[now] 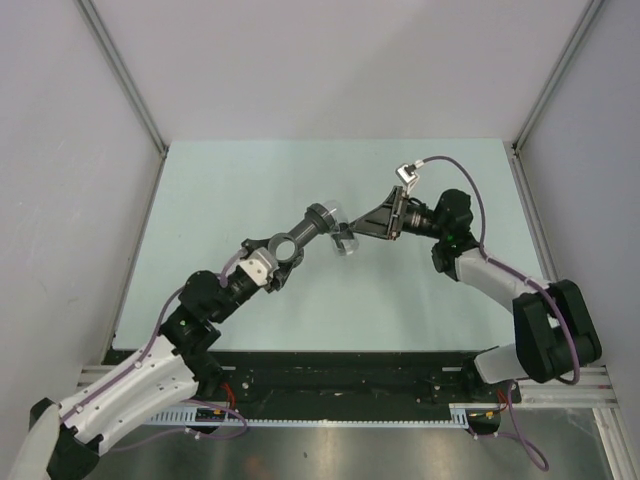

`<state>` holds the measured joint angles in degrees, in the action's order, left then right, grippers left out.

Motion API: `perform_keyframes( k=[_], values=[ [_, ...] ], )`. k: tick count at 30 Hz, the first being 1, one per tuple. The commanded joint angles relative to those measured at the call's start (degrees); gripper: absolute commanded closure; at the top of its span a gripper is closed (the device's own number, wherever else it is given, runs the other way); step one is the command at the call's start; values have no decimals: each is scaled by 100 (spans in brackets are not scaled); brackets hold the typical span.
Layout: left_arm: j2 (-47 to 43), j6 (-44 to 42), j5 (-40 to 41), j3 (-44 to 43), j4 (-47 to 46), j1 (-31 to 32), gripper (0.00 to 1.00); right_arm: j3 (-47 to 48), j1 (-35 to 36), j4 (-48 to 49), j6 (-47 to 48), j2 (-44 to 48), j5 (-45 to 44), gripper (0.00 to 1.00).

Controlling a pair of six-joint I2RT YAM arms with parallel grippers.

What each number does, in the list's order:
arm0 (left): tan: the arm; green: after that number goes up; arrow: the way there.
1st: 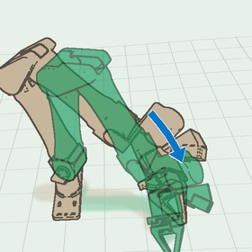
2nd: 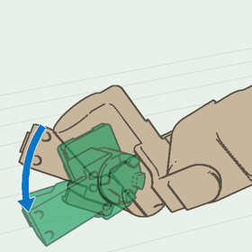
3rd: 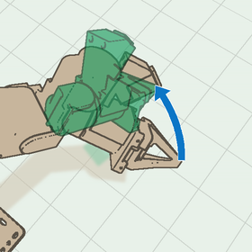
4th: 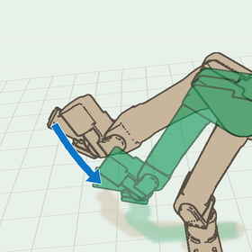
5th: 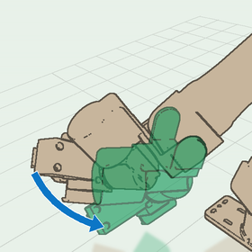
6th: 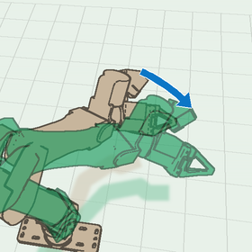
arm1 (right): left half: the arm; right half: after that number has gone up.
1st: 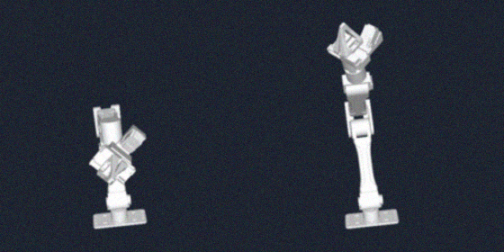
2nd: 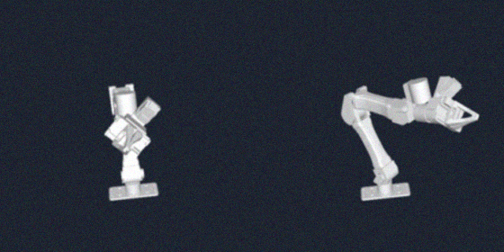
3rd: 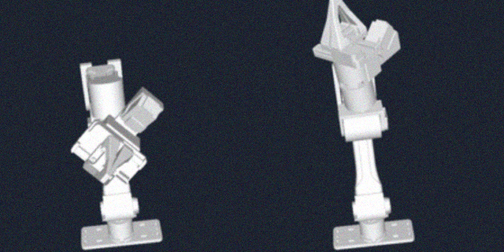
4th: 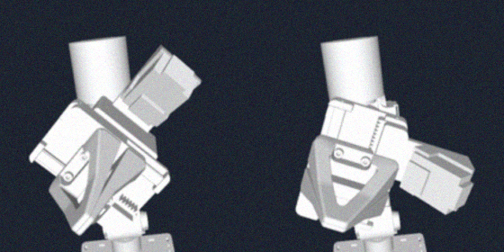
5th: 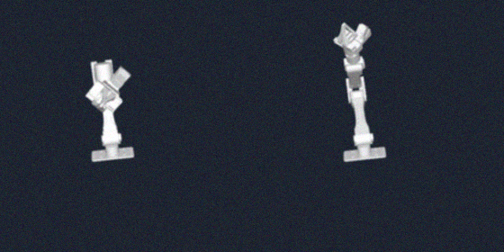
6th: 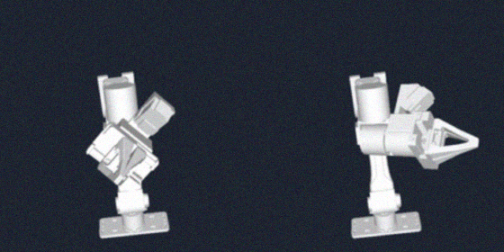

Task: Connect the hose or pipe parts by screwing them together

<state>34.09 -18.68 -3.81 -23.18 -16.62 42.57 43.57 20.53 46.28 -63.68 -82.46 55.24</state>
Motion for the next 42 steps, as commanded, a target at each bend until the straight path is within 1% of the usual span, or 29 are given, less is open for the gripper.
perform_keyframes(
  k=[1, 2, 3, 4, 5, 6, 7, 8, 10, 11, 12, 13, 14, 15, 17, 19, 23, 26, 28, 35, 37, 42],
  values=[
    [-297, 1347, -102, -107, -456, -213, 100, 283, -102, -1030, 1705, 808, -222, 0],
    [-323, 1758, -119, -143, -299, -248, 100, 379, -94, -1643, 2545, 1184, -407, 0],
    [-332, 2014, -154, -282, -167, -345, 100, 398, -24, -1875, 3041, 1432, -809, 0],
    [-254, 2261, -207, -388, -1, -415, 100, 398, 38, -2025, 3472, 1634, -1013, 0],
    [-175, 2794, -251, -650, 427, -485, 100, 398, 108, -2279, 4434, 2019, -1242, 0],
    [-79, 3043, -347, -809, 667, -608, 100, 398, 170, -2369, 4887, 2179, -1592, 0],
    [201, 3376, -627, -985, 939, -661, 100, 398, 353, -2439, 5309, 2303, -1709, 0],
    [360, 3484, -795, -1343, 1437, -697, 100, 398, 424, -2509, 6175, 2426, -1745, 0],
    [694, 3660, -1216, -1618, 1801, -767, 100, 389, 626, -2563, 6848, 2629, -1832, 0],
    [765, 3904, -1671, -1776, 1881, -811, 100, 389, 671, -2554, 7069, 2655, -1868, 0],
    [810, 4046, -1867, -1847, 1882, -881, 100, 389, 689, -2554, 7428, 2656, -1842, 0],
    [871, 4282, -2043, -1909, 1873, -925, 100, 389, 715, -2554, 7571, 2647, -1807, 0],
    [898, 4415, -2410, -2049, 1873, -978, 100, 389, 759, -2606, 7720, 2647, -1763, 0],
    [907, 4547, -2561, -2120, 1864, -1100, 100, 380, 785, -2668, 8113, 2629, -1606, 0],
    [977, 4864, -3017, -2339, 1873, -1232, 100, 301, 925, -2773, 8519, 2655, -1526, 0],
    [1038, 5144, -3274, -2445, 1873, -1417, 100, 153, 1031, -2756, 8993, 2760, -1482, 0],
    [1056, 5523, -3687, -2586, 1873, -1620, 100, 55, 1242, -2992, 9584, 2928, -1210, 0],
    [1065, 5796, -3863, -2604, 1873, -1725, 100, 37, 1383, -3142, 9655, 2981, -937, 0],
    [1065, 6006, -3916, -2578, 1864, -1795, 100, 37, 1576, -3143, 9620, 2998, -989, 0],
    [1109, 6367, -3881, -2516, 1873, -1901, 100, 37, 2296, -3327, 9611, 2981, -1770, 0],
    [1091, 6394, -3777, -2499, 1873, -1910, 100, 37, 2463, -3345, 9506, 2946, -1903, 0],
    [1074, 6631, -3732, -2437, 1873, -1998, 100, 37, 2666, -3231, 9006, 2910, -2649, 2]
  ],
)
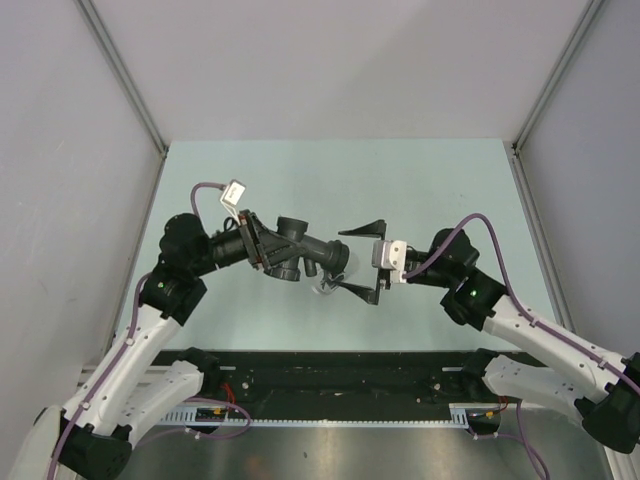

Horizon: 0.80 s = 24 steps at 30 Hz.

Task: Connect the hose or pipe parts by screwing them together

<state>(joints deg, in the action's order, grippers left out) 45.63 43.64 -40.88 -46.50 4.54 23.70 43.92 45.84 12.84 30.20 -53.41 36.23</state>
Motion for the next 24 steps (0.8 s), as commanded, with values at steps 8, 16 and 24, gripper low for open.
perform_keyframes(
  k=[8, 16, 24],
  values=[
    [-89, 628, -95, -166, -251, -252, 100, -6, 144, 95, -541, -100, -898, 3],
    [-142, 795, -165, -175, -278, -279, 99, -15, 188, 508, -805, -311, -678, 8],
    [-203, 1364, -543, 131, -1361, -296, 100, -15, 267, 833, -1146, -451, -740, 53]
  ],
)
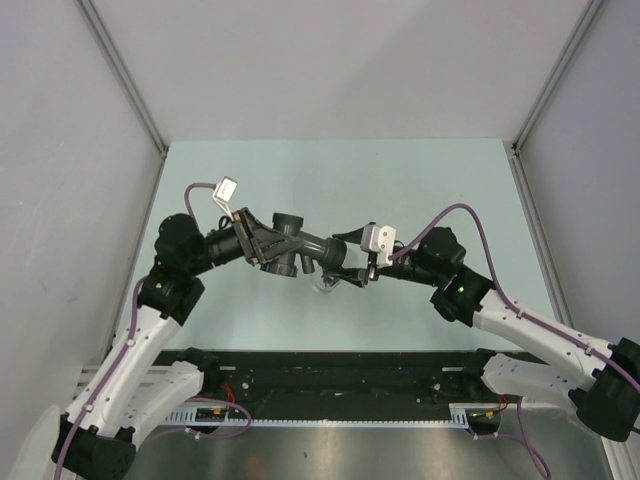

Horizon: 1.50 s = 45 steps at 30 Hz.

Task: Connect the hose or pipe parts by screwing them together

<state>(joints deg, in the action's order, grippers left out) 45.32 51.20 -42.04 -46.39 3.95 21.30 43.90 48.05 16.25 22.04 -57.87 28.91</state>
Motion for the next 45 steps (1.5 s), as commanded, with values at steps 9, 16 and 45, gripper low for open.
perform_keyframes(
  k=[9, 16, 45],
  values=[
    [-339, -2383, -1332, 684, -1933, -56, 100, -13, -103, 792, -1508, 188, 993, 96],
    [-454, -4520, -1929, 912, -1941, 6, 99, 5, -638, 1503, -3625, -13, 2161, 100],
    [-1552, -4138, 527, 1072, -1240, 67, 0, 198, -868, 318, -2277, 847, 749, 100]
  ],
)
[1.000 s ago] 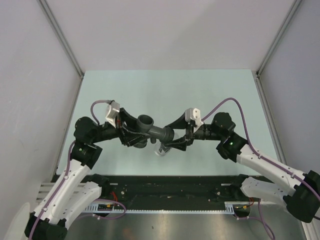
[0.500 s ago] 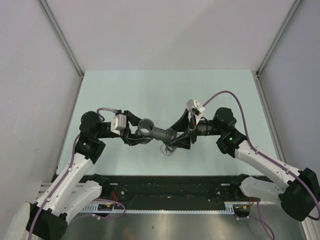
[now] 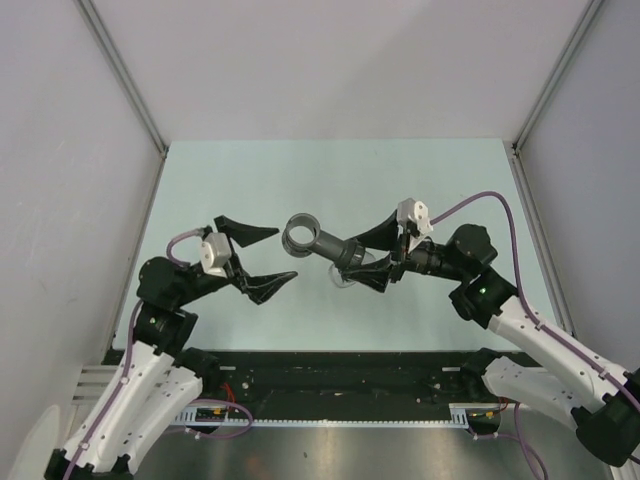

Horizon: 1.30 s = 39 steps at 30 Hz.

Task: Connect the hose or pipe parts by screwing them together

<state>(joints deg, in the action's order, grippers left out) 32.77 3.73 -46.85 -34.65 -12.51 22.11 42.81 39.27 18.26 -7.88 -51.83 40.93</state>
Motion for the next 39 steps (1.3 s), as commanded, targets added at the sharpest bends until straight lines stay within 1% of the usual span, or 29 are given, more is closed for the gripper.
perform_keyframes(
  k=[1, 2, 4, 5, 6, 8, 9, 11, 13, 14, 15, 16, 18, 20, 22, 28, 32, 35, 39],
  values=[
    [-298, 690, 1072, -207, 825, -22, 0, 307, -7, -84, 979, 296, -506, 100],
    [-220, 830, 1116, -313, 977, -22, 0, 307, 2, -208, 1503, 314, -646, 100],
    [-97, 1593, 1545, -612, 1381, -40, 1, 307, 28, -498, 2086, 340, -883, 100],
    [43, 1901, 1730, -830, 1522, -75, 2, 307, 55, -560, 2602, 367, -1285, 100],
    [123, 2417, 2045, -946, 1863, -92, 4, 307, 159, -648, 2833, 367, -1498, 100],
    [290, 2825, 2389, -1313, 2382, -206, 4, 298, 283, -692, 3369, 376, -1971, 100],
    [334, 3157, 2556, -1438, 2881, -268, 3, 264, 466, -718, 3859, 384, -2088, 100],
    [483, 3335, 2357, -1727, 3105, -574, 3, 211, 590, -710, 4372, 385, -2360, 100],
    [572, 3765, 2007, -1843, 3194, -786, 3, 184, 748, -780, 4890, 341, -2693, 100],
    [694, 3950, 2013, -1939, 3220, -935, 4, 184, 827, -841, 5066, 332, -2834, 100],
    [756, 4448, 2065, -1975, 3333, -989, 4, 175, 898, -894, 5399, 323, -2984, 100],
    [826, 4722, 1918, -1966, 3326, -1033, 4, 132, 1081, -921, 5533, 332, -3238, 100],
    [1142, 5153, 1654, -2036, 3317, -1165, 4, 105, 1240, -1026, 5779, 323, -3415, 100],
    [1501, 5243, 1269, -2159, 3317, -1261, 5, 87, 1442, -1070, 6043, 244, -3714, 100],
    [1696, 5121, 1074, -2221, 3308, -1270, 5, 79, 1478, -1053, 6175, 122, -3855, 100],
    [2408, 4848, 493, -2282, 3246, -1288, 5, 52, 1566, -824, 6351, -239, -3829, 100],
    [2567, 4839, 326, -2213, 3089, -1297, 8, 61, 1707, -728, 6422, -415, -3899, 100],
    [2716, 5111, -51, -2011, 2781, -1297, 9, 52, 1760, -631, 6466, -511, -3908, 100],
    [2813, 5208, -210, -1800, 2596, -1288, 10, 52, 1839, -473, 6483, -608, -3847, 100]
  ],
)
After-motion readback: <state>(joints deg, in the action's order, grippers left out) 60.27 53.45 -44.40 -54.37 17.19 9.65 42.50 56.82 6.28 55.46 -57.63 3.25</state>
